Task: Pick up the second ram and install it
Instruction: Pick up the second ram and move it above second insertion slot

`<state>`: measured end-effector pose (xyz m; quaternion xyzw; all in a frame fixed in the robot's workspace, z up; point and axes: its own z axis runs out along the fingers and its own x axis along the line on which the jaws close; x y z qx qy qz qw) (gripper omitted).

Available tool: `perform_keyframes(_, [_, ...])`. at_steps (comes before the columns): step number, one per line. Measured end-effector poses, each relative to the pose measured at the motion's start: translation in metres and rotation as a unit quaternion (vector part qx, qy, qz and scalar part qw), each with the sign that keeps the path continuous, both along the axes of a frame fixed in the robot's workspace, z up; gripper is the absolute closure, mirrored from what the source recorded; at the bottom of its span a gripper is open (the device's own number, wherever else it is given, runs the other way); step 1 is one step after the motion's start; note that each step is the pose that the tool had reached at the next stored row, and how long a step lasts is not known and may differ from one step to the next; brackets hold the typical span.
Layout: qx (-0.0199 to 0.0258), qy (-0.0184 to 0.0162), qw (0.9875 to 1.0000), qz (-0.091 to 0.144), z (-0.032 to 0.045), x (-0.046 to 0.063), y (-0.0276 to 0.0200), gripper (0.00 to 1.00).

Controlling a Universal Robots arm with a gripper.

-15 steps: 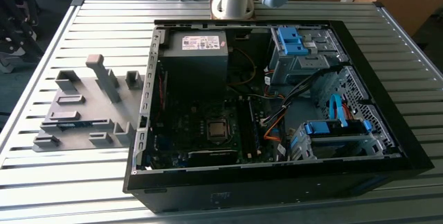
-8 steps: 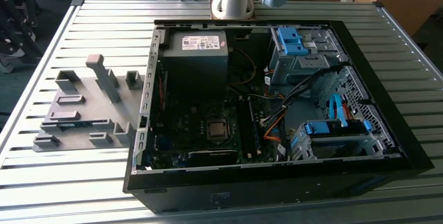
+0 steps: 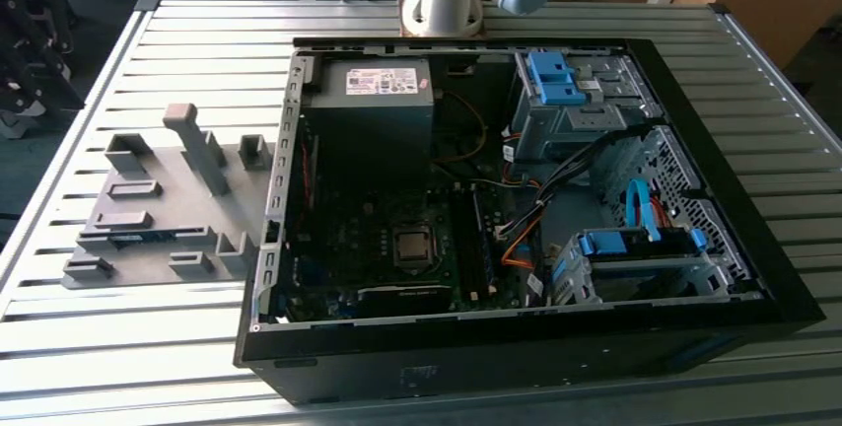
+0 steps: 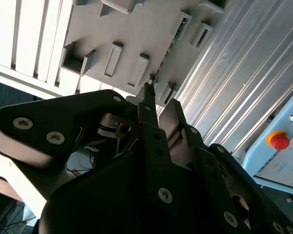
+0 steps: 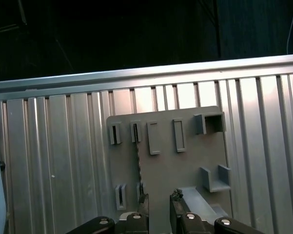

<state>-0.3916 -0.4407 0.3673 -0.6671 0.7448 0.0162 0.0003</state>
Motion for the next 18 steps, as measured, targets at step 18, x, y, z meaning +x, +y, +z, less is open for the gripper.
perform_keyframes(18, [0.0005, 0.0001, 0.9997, 0.023, -0.0173, -0.001, -0.0053, 0.69])
